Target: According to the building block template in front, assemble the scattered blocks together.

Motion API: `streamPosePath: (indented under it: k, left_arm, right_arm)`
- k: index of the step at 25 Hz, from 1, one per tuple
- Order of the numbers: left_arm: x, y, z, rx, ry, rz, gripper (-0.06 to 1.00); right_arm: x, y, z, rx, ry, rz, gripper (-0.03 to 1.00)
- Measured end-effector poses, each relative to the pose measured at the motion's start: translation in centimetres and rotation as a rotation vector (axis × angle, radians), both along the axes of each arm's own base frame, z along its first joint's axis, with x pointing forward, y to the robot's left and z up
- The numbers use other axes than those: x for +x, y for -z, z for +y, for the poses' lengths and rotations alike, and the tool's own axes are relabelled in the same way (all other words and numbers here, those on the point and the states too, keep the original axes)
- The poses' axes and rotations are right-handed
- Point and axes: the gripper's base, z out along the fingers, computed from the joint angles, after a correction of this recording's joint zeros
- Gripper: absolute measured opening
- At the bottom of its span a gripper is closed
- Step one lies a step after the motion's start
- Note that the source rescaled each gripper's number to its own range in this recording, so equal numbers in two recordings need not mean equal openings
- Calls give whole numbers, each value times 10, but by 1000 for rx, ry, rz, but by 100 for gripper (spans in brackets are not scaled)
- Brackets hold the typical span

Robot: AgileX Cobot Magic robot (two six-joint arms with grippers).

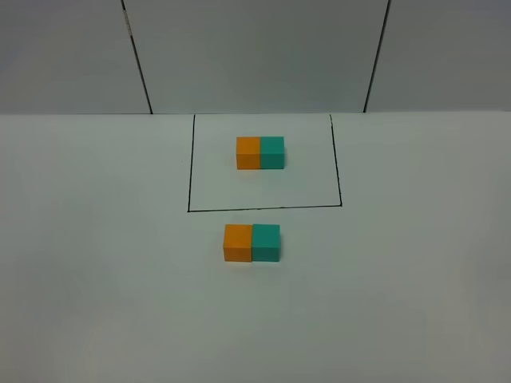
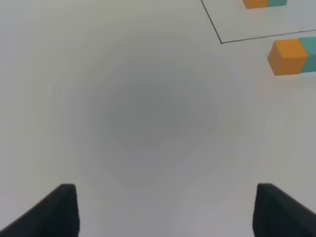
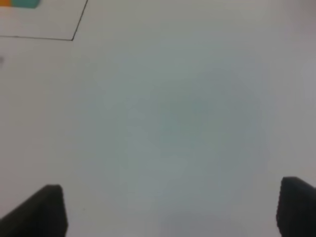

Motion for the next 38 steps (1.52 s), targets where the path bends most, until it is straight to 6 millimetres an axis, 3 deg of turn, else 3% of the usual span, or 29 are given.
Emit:
streamPosePath:
  k: [38]
  left_arm:
    - [0,0,0,0,0,0,63]
  right_arm:
    - [0,0,1,8,-6,0,73]
